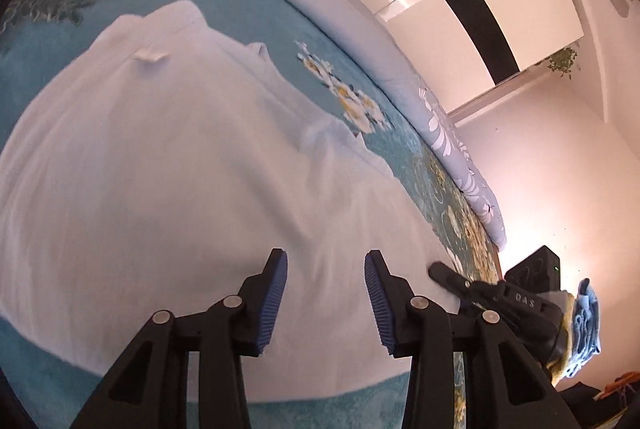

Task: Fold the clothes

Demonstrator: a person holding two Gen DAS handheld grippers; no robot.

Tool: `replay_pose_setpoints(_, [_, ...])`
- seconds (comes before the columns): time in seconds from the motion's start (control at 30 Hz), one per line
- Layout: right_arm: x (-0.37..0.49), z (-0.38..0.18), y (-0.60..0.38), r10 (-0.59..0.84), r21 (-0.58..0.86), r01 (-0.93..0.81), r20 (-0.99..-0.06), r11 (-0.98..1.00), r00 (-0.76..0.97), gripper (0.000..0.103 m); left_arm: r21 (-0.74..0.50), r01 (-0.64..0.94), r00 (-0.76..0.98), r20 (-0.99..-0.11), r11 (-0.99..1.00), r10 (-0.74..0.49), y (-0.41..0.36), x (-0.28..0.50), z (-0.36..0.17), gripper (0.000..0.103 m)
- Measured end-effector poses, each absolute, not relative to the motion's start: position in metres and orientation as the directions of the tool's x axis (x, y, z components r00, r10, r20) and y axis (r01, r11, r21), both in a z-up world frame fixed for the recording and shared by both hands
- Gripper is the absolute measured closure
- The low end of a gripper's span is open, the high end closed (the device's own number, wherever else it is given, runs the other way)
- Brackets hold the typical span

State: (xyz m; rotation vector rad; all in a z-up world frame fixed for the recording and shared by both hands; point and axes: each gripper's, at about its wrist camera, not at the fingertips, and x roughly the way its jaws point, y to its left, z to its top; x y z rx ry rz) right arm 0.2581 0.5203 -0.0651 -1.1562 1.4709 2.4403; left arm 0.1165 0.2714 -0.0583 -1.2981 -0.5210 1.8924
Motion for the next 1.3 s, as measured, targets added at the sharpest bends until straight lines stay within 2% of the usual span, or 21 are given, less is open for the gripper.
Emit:
replay_pose_setpoints(0.03, [0.257, -0.061, 0.518, -0.298, 0.723, -0.414, -0.636, -0.553, -0.712, 0.092, -0.677, -0.366, -0.175, -0.624, -0.639, 0.761, 0.281, 0.109, -0.061, 0.076])
replay_pose_setpoints(0.07, [0.255, -0.057, 0.516, -0.29, 0.712, -0.416, -0.644, -0.566, -0.708, 0.092, -0.655, -0.37, -0.16, -0.654, -0.659, 0.74, 0.291, 0.102, -0.064, 0.088])
replay_pose_setpoints(0.1, [0.254, -0.053, 0.515, -0.284, 0.706, -0.418, -0.648, -0.572, -0.707, 0.092, -0.633, -0.371, -0.142, -0.685, -0.68, 0.715, 0.3, 0.098, -0.069, 0.094])
replay_pose_setpoints(0.17, [0.251, -0.046, 0.511, -0.273, 0.696, -0.421, -0.655, -0.581, -0.705, 0.092, -0.609, -0.376, -0.122, -0.714, -0.698, 0.689, 0.305, 0.096, -0.079, 0.096])
replay_pose_setpoints(0.2, [0.25, -0.042, 0.51, -0.267, 0.689, -0.424, -0.66, -0.588, -0.702, 0.092, -0.595, -0.381, -0.12, -0.727, -0.708, 0.676, 0.306, 0.096, -0.084, 0.1])
replay_pose_setpoints(0.5, [0.206, 0.022, 0.465, -0.198, 0.559, -0.407, -0.731, -0.723, -0.653, 0.093, -0.63, -0.442, -0.069, -0.686, -0.638, 0.725, 0.274, 0.127, -0.081, 0.101])
replay_pose_setpoints(0.63, [0.162, 0.048, 0.42, -0.203, 0.481, -0.357, -0.779, -0.801, -0.594, 0.093, -0.728, -0.369, -0.074, -0.597, -0.578, 0.799, 0.23, 0.14, -0.077, 0.101])
replay_pose_setpoints(0.77, [0.115, 0.061, 0.358, -0.211, 0.4, -0.249, -0.808, -0.882, -0.55, 0.093, -0.757, -0.304, -0.189, -0.547, -0.579, 0.815, 0.167, 0.128, -0.065, 0.101])
replay_pose_setpoints(0.87, [0.079, 0.04, 0.313, -0.203, 0.335, -0.218, -0.859, -0.917, -0.469, 0.093, -0.771, -0.252, -0.261, -0.528, -0.585, 0.808, 0.126, 0.118, -0.062, 0.1])
replay_pose_setpoints(0.97, [0.049, -0.002, 0.281, -0.21, 0.308, -0.242, -0.909, -0.92, -0.359, 0.093, -0.773, -0.204, -0.295, -0.536, -0.6, 0.791, 0.098, 0.113, -0.066, 0.1])
replay_pose_setpoints(1.1, [0.042, -0.03, 0.254, -0.257, 0.321, -0.226, -0.927, -0.92, -0.271, 0.082, -0.789, -0.166, -0.301, -0.531, -0.592, 0.792, 0.079, 0.115, -0.074, 0.1])
replay_pose_setpoints(1.2, [0.054, -0.021, 0.262, -0.366, 0.435, -0.195, -0.877, -0.879, -0.311, 0.058, -0.809, -0.168, -0.293, -0.504, -0.563, 0.813, 0.074, 0.117, -0.073, 0.1])
replay_pose_setpoints(1.23, [0.06, -0.013, 0.271, -0.403, 0.48, -0.188, -0.851, -0.857, -0.335, 0.057, -0.813, -0.177, -0.289, -0.495, -0.554, 0.819, 0.074, 0.117, -0.07, 0.099])
replay_pose_setpoints(1.3, [0.078, 0.002, 0.291, -0.431, 0.53, -0.191, -0.813, -0.826, -0.392, 0.057, -0.819, -0.202, -0.28, -0.477, -0.537, 0.833, 0.08, 0.118, -0.064, 0.086])
